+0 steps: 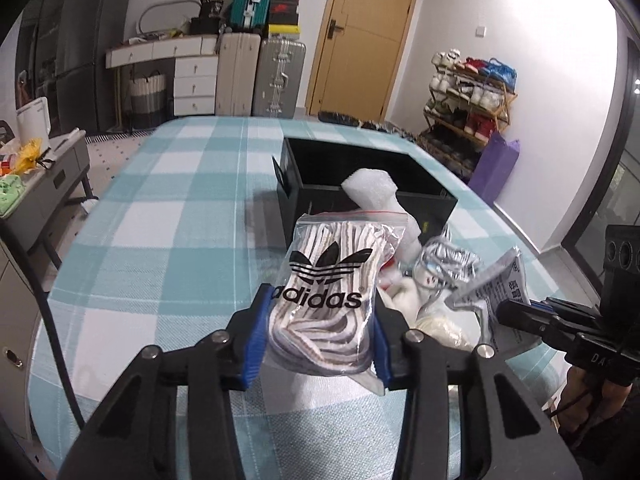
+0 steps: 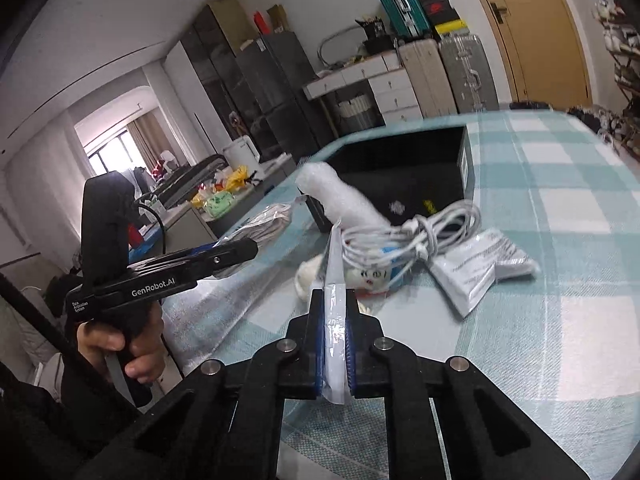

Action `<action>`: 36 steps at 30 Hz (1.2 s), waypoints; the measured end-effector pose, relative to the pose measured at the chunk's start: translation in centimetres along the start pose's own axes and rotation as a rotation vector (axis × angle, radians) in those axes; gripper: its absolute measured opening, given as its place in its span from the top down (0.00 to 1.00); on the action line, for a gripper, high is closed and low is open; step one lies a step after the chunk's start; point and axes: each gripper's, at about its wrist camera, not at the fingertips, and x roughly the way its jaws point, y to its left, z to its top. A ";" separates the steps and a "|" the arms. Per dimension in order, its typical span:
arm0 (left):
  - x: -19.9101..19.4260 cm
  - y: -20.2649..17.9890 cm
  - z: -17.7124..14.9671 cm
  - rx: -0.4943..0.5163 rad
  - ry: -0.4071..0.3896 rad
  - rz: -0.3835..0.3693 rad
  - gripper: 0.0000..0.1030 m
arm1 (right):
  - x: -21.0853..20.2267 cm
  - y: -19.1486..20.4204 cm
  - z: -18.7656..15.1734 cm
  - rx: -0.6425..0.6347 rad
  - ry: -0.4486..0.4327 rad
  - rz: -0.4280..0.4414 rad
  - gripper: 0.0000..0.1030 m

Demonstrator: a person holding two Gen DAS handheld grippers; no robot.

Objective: Organize soft objects
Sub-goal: 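Lower the Adidas bag into the black box and open the left gripper while the right holds the packet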

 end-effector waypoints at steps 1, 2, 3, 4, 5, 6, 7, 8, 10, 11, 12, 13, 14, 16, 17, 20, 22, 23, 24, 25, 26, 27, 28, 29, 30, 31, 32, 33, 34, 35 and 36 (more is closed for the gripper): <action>-0.2 0.0 0.1 -0.002 -0.009 0.002 0.59 | -0.2 0.0 0.1 -0.004 -0.011 -0.001 0.92; -0.3 0.0 0.2 -0.004 -0.018 0.005 0.59 | -0.6 0.1 0.2 -0.004 -0.022 -0.001 0.93; -0.4 0.1 0.4 -0.004 -0.023 0.005 0.59 | -0.7 0.0 0.4 -0.004 -0.029 -0.003 0.93; -0.5 0.1 0.5 -0.003 -0.026 0.003 0.59 | -0.9 0.1 0.5 -0.006 -0.036 -0.003 0.93; -0.7 0.1 0.6 -0.002 -0.034 0.005 0.59 | -1.1 0.1 0.7 -0.009 -0.044 -0.005 0.93; -0.8 0.1 0.7 0.001 -0.038 0.005 0.59 | -1.4 0.0 0.8 -0.010 -0.054 -0.005 0.93; -0.9 0.0 0.8 0.003 -0.041 0.005 0.59 | -1.5 0.0 1.0 -0.010 -0.061 -0.005 0.93; -0.9 -0.1 0.9 0.004 -0.048 0.007 0.59 | -1.7 0.0 1.1 -0.010 -0.068 -0.005 0.93; -1.1 -0.1 1.1 0.004 -0.057 0.010 0.59 | -2.0 0.1 1.5 -0.013 -0.083 -0.009 0.93; -1.2 -0.1 1.2 0.002 -0.063 0.013 0.59 | -2.2 0.0 1.7 -0.012 -0.091 -0.013 0.93; -1.1 -0.2 1.3 0.002 -0.067 0.017 0.59 | -2.3 -0.1 1.9 -0.012 -0.101 -0.013 0.93; -1.1 -0.3 1.5 0.006 -0.071 0.021 0.59 | -2.3 -0.2 2.1 -0.012 -0.108 -0.017 0.93; -1.1 -0.4 1.6 0.008 -0.075 0.022 0.59 | -2.4 -0.3 2.4 -0.013 -0.114 -0.021 0.93; -1.1 -0.6 1.9 0.013 -0.085 0.029 0.59 | -2.6 -0.3 2.7 -0.013 -0.127 -0.029 0.93; -1.1 -0.8 2.1 0.018 -0.093 0.031 0.59 | -2.7 -0.4 3.0 -0.009 -0.133 -0.030 0.93; -0.9 -1.0 2.6 0.027 -0.106 0.038 0.59 | -2.7 -0.8 3.7 -0.006 -0.152 -0.039 0.93; -0.7 -1.1 2.9 0.030 -0.112 0.042 0.59 | -2.7 -0.9 4.2 -0.006 -0.165 -0.044 0.93; -0.5 -1.2 3.1 0.033 -0.115 0.043 0.59 | -2.6 -1.0 4.5 -0.006 -0.172 -0.047 0.93; -0.3 -1.2 3.3 0.035 -0.117 0.043 0.59 | -2.6 -1.1 4.8 -0.005 -0.184 -0.052 0.93; -0.2 -1.2 3.5 0.035 -0.120 0.044 0.59 | -2.4 -1.2 5.1 -0.004 -0.187 -0.053 0.93; 0.0 -1.2 3.8 0.036 -0.123 0.047 0.59 | -2.3 -1.2 5.4 -0.002 -0.190 -0.053 0.93; 0.2 -1.3 4.0 0.038 -0.127 0.051 0.59 | -2.2 -1.3 5.6 -0.002 -0.194 -0.055 0.93; 0.3 -1.4 4.2 0.041 -0.132 0.055 0.59 | -2.1 -1.5 5.9 -0.001 -0.197 -0.057 0.93; 0.5 -1.4 4.5 0.044 -0.136 0.058 0.59 | -1.9 -1.6 6.2 -0.001 -0.199 -0.058 0.93; 0.7 -1.5 4.8 0.044 -0.139 0.060 0.59 | -1.8 -1.7 6.4 -0.001 -0.204 -0.060 0.93; 1.0 -1.4 5.1 0.041 -0.141 0.061 0.59 | -1.6 -1.8 6.7 -0.001 -0.205 -0.061 0.93; 1.1 -1.5 5.2 0.037 -0.145 0.062 0.59 | -1.5 -1.9 6.9 0.001 -0.205 -0.059 0.93; 1.3 -1.5 5.4 0.035 -0.147 0.063 0.59 | -1.4 -2.0 7.2 0.005 -0.211 -0.058 0.93; 1.5 -1.5 5.6 0.035 -0.149 0.063 0.59 | -1.3 -2.0 7.4 0.007 -0.216 -0.060 0.93; 1.7 -1.6 6.0 0.036 -0.153 0.064 0.59 | -1.1 -2.2 7.8 0.010 -0.216 -0.057 0.93; 1.8 -1.7 6.3 0.037 -0.157 0.066 0.59 | -1.1 -2.2 8.1 0.012 -0.222 -0.059 0.93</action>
